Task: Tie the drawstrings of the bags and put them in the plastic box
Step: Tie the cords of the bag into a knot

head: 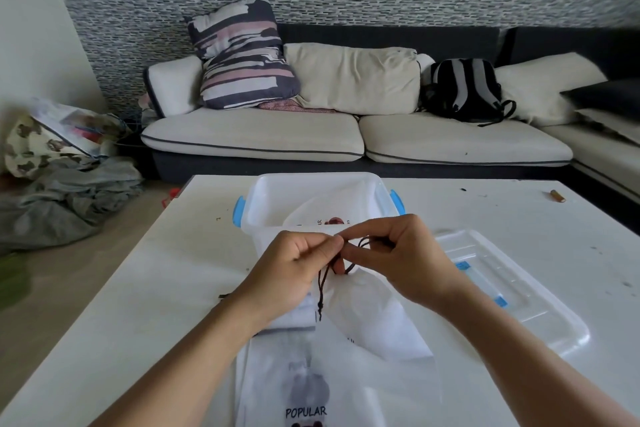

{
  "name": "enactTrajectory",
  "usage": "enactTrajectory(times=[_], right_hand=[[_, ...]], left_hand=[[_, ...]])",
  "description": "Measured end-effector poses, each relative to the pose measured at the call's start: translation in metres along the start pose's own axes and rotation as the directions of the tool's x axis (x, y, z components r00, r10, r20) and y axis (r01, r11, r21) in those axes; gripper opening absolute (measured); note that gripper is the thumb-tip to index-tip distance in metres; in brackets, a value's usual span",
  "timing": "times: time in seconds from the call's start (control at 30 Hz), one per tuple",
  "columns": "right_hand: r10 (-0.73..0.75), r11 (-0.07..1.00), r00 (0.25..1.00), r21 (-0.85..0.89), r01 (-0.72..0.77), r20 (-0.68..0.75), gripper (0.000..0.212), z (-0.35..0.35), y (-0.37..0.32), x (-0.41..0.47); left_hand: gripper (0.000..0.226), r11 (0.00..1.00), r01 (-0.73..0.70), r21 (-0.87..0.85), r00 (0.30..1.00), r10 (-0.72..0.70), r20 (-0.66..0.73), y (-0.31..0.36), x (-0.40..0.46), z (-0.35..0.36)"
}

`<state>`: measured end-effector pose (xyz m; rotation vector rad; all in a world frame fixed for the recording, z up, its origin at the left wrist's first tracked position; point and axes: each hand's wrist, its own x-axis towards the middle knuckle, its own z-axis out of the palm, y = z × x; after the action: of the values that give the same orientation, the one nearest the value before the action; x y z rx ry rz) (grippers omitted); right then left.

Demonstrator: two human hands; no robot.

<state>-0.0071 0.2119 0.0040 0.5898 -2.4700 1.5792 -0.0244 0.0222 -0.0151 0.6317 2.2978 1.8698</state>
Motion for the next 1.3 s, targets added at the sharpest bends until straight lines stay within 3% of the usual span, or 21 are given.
enactTrajectory(times=[0.1,0.17,0.27,0.4,0.53,0.7,0.8,1.17,1.3], right_hand=[[-0.001,1.000,0.998,0.000,0.001,-0.068,0.006,0.003,-0.003,-0.003],[0.109,0.982,0.987,0.170,-0.087,-0.119,0.004,0.005,-0.005,-0.004],[0.385,0.843,0.918,0.443,-0.307,-0.097,0.010,0.007,-0.004,0.001],[0.528,0.673,0.849,0.607,-0.423,0.006,0.038,0.010,-0.003,0.006],[0.478,0.793,0.877,0.448,-0.413,-0.038,0.019,0.006,-0.004,0.006],[0.316,0.924,0.942,0.260,-0.280,-0.110,0.006,0.000,-0.009,0.004],[0.230,0.965,0.964,0.162,-0.208,-0.136,0.003,0.000,-0.010,0.003],[0.236,0.964,0.967,0.152,-0.220,-0.097,0.006,-0.012,-0.003,0.003],[0.323,0.918,0.942,0.215,-0.334,0.085,0.013,-0.019,-0.003,0.004]], left_hand=[[0.048,1.000,0.007,0.031,1.000,-0.007,0.006,-0.001,0.000,0.000],[0.042,1.000,0.028,-0.005,0.999,-0.028,0.019,0.001,-0.001,0.001],[0.032,0.991,0.069,-0.113,0.997,-0.067,0.024,0.007,-0.003,0.003],[0.030,0.981,0.110,-0.161,0.994,-0.104,0.046,0.008,-0.004,0.004],[0.033,0.978,0.130,-0.165,0.991,-0.124,0.049,0.009,-0.006,0.005],[0.049,0.981,0.142,-0.133,0.989,-0.137,0.052,0.010,-0.004,0.007],[0.034,0.986,0.137,-0.099,0.990,-0.133,0.044,0.008,-0.003,0.011],[0.035,0.967,0.146,-0.208,0.988,-0.130,0.086,0.011,-0.005,0.013],[0.029,0.962,0.141,-0.236,0.988,-0.122,0.093,0.013,-0.005,0.012]])
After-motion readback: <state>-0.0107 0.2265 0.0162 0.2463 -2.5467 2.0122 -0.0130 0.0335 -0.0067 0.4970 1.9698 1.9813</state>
